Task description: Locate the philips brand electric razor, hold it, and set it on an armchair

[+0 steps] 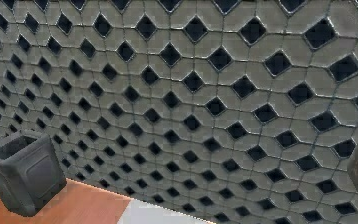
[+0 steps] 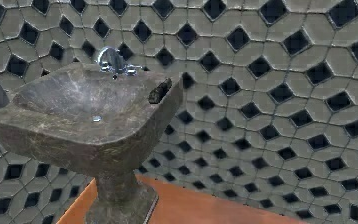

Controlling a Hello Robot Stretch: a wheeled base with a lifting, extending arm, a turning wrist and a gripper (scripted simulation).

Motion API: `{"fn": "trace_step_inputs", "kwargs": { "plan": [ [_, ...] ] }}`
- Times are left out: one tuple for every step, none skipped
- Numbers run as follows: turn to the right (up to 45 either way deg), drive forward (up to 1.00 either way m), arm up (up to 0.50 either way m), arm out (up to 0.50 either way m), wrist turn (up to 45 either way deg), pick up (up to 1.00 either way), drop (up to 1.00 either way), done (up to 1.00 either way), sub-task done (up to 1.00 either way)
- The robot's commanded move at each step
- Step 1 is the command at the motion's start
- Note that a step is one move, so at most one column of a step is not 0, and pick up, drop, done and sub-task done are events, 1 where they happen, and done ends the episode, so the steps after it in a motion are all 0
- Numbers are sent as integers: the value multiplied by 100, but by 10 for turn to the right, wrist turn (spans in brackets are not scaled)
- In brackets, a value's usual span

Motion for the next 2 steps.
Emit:
{"fn": "trace_step_inputs", "kwargs": {
  "plan": [
    [0, 0, 38, 0, 0, 0, 0, 0, 0],
    [0, 0, 0, 46, 0, 0, 0, 0, 0]
  ]
}}
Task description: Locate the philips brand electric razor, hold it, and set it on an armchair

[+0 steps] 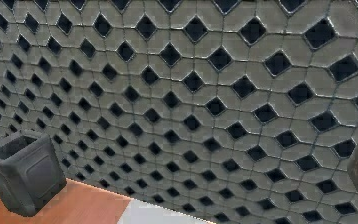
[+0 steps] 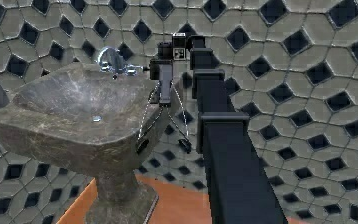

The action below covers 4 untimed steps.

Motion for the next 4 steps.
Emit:
{"fn": "trace_step_inputs", "kwargs": {
  "plan": [
    [0, 0, 0, 0, 450, 0, 0, 0, 0],
    [0, 0, 0, 0, 450, 0, 0, 0, 0],
    [0, 0, 0, 0, 450, 0, 0, 0, 0],
    [0, 0, 0, 0, 240, 0, 0, 0, 0]
  ]
}}
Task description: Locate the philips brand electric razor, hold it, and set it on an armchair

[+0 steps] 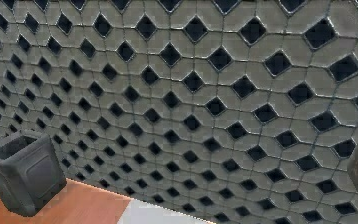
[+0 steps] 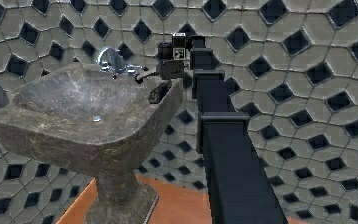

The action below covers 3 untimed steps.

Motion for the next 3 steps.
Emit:
{"fn": "trace_step_inputs", "kwargs": {
  "plan": [
    [0, 0, -8, 0, 0, 0, 0, 0, 0],
    [0, 0, 0, 0, 0, 100, 0, 0, 0],
    [0, 0, 8, 0, 0, 0, 0, 0, 0]
  ]
}}
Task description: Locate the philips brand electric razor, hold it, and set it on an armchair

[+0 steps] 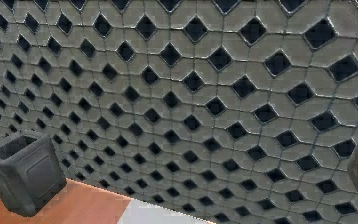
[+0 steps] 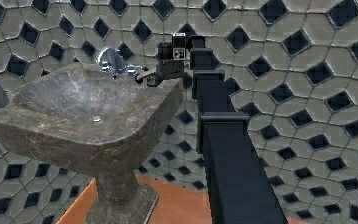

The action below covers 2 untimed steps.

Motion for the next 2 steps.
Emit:
{"fn": "trace_step_inputs", "kwargs": {
  "plan": [
    [0, 0, 0, 0, -450, 0, 0, 0, 0],
    [0, 0, 0, 0, -450, 0, 0, 0, 0]
  ]
}}
